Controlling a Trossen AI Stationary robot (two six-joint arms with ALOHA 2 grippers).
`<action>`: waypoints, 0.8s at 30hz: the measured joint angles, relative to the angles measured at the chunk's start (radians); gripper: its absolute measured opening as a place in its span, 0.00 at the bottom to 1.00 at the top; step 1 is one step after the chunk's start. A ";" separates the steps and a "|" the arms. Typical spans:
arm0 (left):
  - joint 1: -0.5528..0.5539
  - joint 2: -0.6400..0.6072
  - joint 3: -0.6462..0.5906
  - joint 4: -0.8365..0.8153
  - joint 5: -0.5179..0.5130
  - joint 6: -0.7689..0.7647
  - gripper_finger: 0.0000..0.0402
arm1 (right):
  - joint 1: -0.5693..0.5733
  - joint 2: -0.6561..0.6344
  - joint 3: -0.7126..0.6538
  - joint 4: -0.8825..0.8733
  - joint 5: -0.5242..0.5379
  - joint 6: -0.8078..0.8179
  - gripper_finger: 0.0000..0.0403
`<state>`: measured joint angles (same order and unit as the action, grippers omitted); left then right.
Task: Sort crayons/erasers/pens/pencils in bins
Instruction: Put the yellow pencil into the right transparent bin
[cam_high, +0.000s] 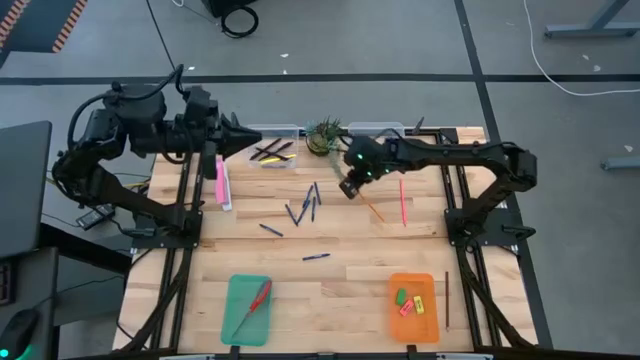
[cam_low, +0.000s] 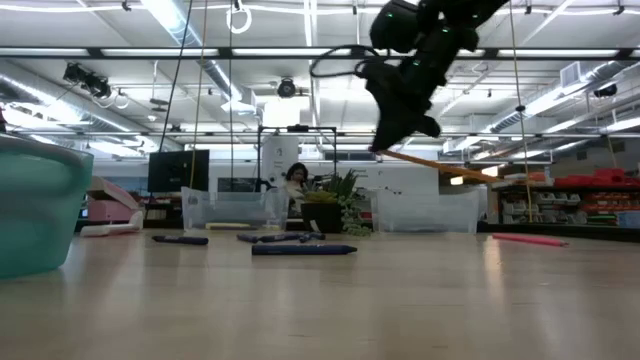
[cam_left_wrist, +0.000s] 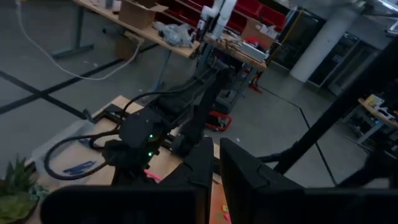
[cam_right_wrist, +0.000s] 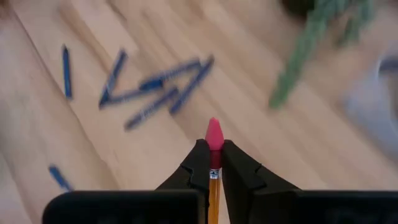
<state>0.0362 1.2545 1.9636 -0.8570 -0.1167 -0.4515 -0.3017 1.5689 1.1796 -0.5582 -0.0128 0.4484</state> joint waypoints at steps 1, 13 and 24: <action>0.007 0.000 0.000 0.000 0.000 0.000 0.09 | -0.005 0.024 0.041 -0.003 0.001 -0.019 0.07; 0.028 -0.015 0.000 -0.006 0.001 0.000 0.10 | -0.100 0.323 0.495 -0.071 0.002 -0.233 0.07; 0.028 -0.034 0.000 -0.008 0.000 -0.008 0.09 | -0.249 0.354 0.568 -0.143 0.002 -0.370 0.07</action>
<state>0.0643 1.2205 1.9636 -0.8650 -0.1165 -0.4595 -0.5510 1.9224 1.7473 -0.7010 -0.0109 0.0784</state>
